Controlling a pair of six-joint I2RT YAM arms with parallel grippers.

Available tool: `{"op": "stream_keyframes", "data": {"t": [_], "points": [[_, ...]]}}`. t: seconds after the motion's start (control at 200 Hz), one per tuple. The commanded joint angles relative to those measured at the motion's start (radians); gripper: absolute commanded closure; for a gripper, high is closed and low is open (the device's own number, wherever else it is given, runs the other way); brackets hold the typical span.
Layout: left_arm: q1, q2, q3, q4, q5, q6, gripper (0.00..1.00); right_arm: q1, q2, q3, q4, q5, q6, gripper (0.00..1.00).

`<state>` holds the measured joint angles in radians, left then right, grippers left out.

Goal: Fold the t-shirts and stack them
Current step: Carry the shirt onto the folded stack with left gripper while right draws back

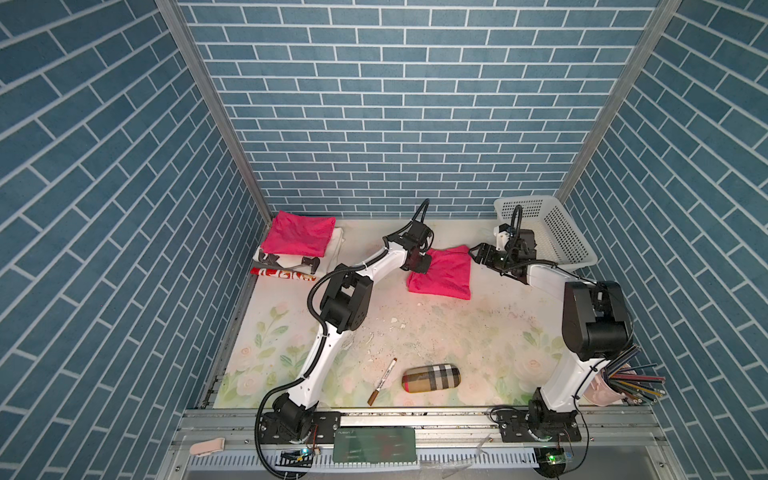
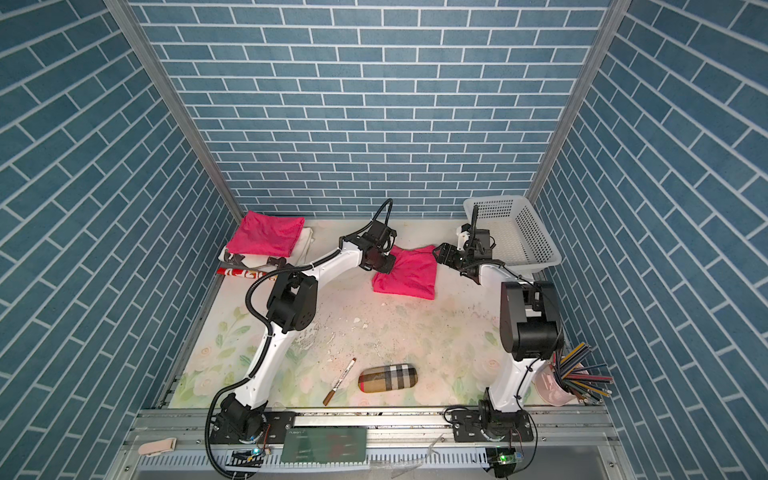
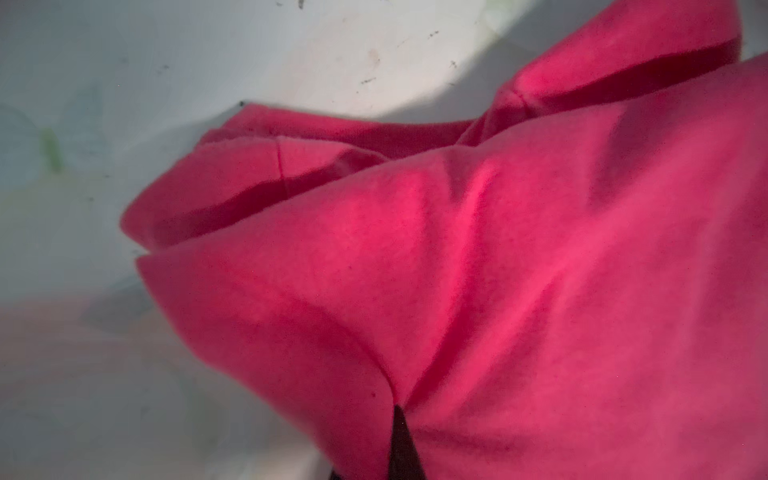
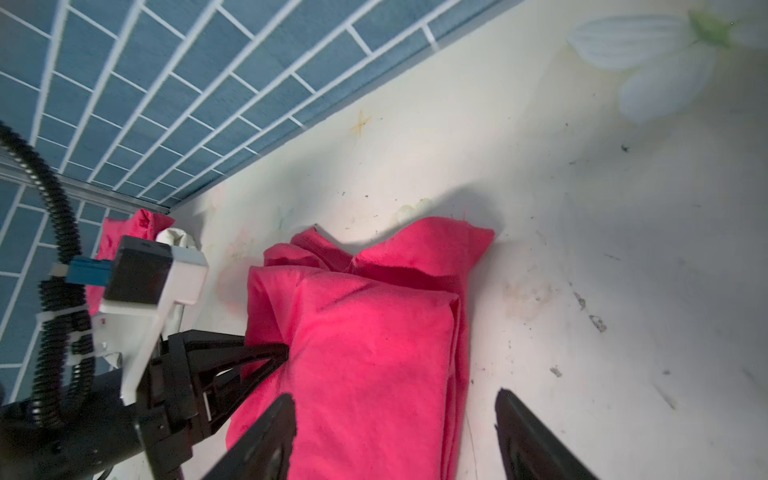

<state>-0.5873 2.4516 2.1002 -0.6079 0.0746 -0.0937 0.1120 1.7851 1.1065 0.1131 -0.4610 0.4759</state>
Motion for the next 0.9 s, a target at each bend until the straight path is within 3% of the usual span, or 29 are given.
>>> {"op": "stream_keyframes", "data": {"t": [0.0,0.235,0.435,0.645,0.895], "points": [[0.017,-0.128,-0.061,0.013,-0.131,0.158,1.0,-0.003,-0.079,-0.038,0.011,0.011,0.026,0.24],[0.02,-0.278,-0.154,0.036,-0.391,0.401,1.0,0.016,-0.179,-0.108,0.012,0.012,0.037,0.24],[0.056,-0.399,-0.317,0.142,-0.552,0.656,1.0,0.133,-0.21,-0.116,0.004,0.059,0.008,0.22],[0.183,-0.518,-0.405,0.233,-0.512,0.768,1.0,0.278,-0.198,-0.134,0.032,0.092,0.018,0.18],[0.386,-0.607,-0.416,0.318,-0.277,0.81,1.0,0.388,-0.159,-0.132,0.025,0.094,0.053,0.16]]}}
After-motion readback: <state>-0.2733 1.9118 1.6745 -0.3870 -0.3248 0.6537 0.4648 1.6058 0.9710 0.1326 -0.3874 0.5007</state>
